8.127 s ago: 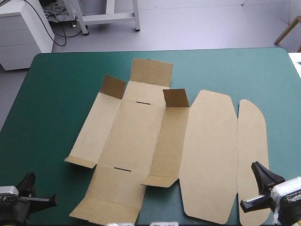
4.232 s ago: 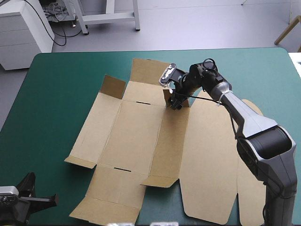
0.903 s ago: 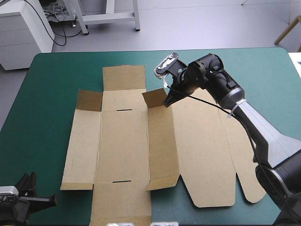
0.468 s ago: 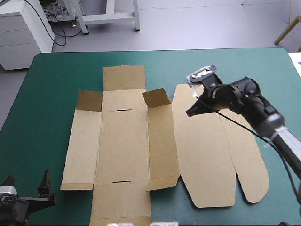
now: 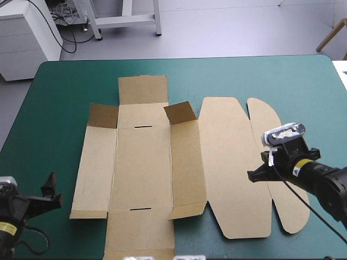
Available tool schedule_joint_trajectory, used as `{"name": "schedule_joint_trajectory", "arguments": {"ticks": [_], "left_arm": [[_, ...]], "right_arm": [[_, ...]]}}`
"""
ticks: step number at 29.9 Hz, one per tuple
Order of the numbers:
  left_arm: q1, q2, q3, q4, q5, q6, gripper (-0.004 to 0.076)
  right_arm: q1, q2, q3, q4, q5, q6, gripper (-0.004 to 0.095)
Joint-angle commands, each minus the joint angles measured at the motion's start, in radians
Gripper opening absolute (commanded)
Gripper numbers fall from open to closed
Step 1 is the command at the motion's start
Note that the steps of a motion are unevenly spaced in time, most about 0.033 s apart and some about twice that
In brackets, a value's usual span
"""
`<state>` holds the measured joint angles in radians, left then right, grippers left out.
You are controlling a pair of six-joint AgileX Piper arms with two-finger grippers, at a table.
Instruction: Fold the box
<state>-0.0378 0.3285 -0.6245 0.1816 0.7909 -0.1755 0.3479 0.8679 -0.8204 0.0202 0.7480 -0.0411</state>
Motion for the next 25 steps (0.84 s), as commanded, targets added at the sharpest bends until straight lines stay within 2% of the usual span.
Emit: {"name": "schedule_joint_trajectory", "arguments": {"ticks": [1, 9, 19, 21, 25], "left_arm": [[-0.001, 0.175, -0.120, 0.011, -0.064, 0.040, 0.0627], [-0.001, 0.511, -0.275, 0.011, 0.121, 0.154, 0.0590], [0.043, 0.690, -0.275, -0.063, 0.091, 0.176, 0.0590], [0.097, 0.721, -0.275, -0.122, 0.091, 0.227, 0.0590], [0.294, 0.790, -0.275, -0.364, 0.105, 0.432, 0.0590]], "right_arm": [[-0.008, -0.108, 0.054, 0.007, -0.086, -0.010, -0.0001], [-0.008, -0.299, 0.204, 0.007, -0.103, -0.017, -0.0001], [-0.008, -0.487, 0.246, 0.017, -0.095, -0.038, -0.0014], [-0.006, -0.518, 0.246, 0.017, -0.095, -0.042, -0.0014], [-0.006, -0.565, 0.246, 0.013, -0.091, -0.050, -0.0014]]}}
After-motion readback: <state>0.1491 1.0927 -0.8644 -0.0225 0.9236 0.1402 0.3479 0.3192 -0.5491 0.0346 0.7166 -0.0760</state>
